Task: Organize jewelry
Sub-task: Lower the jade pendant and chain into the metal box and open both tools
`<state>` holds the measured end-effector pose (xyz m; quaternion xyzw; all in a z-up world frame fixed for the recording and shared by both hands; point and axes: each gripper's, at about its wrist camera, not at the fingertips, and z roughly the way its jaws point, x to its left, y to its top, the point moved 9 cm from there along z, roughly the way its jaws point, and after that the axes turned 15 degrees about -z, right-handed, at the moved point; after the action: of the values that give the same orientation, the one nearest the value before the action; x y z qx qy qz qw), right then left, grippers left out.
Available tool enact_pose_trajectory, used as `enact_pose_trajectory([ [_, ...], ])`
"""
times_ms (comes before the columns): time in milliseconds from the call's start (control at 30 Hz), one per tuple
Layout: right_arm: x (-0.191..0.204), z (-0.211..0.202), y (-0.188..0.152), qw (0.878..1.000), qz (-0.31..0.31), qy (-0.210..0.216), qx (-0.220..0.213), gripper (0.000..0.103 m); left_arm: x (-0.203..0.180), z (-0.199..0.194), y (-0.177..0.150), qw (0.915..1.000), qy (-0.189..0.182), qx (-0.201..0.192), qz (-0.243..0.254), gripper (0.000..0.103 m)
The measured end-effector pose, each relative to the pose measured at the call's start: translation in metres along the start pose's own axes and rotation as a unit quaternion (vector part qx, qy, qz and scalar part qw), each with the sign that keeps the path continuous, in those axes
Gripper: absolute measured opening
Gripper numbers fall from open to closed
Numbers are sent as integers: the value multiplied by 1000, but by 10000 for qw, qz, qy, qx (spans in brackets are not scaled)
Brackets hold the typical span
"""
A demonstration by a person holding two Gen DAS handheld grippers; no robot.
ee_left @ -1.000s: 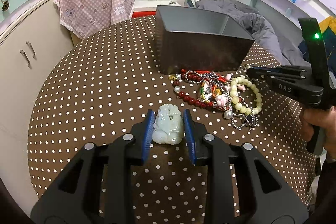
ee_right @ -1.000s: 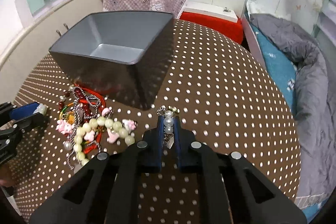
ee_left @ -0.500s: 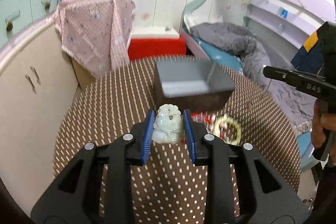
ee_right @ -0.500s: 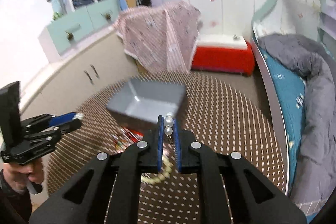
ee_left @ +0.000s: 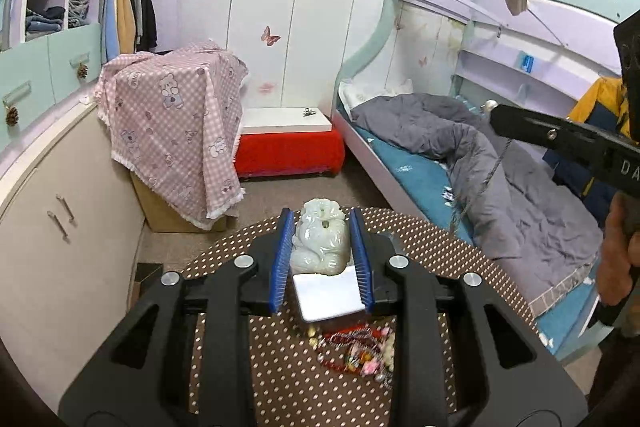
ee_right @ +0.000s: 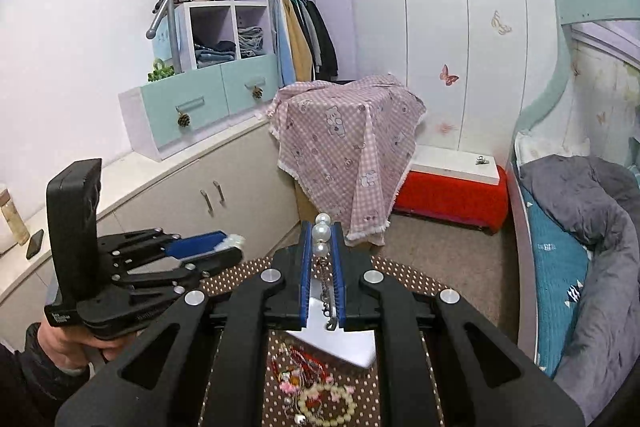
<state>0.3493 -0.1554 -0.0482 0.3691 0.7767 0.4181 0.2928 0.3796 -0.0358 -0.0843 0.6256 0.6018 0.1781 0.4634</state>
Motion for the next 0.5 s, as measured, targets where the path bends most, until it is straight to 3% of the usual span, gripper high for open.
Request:
enact_pose_trajectory([
  [333,-18,60,-35,9963,557,171,630,9,0,53,-6,9985,-40,534,-92,29],
  [367,-21,64,-40,9953,639,128,710,11,0,57,-8,9982,-33,580,-122,43],
  [400,-24,67,-43,9943,724,105,773,17,1,59,-8,9983,4,554,-169,76],
  [467,-31,66,-48,9932,891,-27,746,59,9,57,-3,9988,131,342,-328,91],
  [500,-34,62,-50,9930,939,-152,702,67,13,55,-3,9986,157,301,-416,91],
])
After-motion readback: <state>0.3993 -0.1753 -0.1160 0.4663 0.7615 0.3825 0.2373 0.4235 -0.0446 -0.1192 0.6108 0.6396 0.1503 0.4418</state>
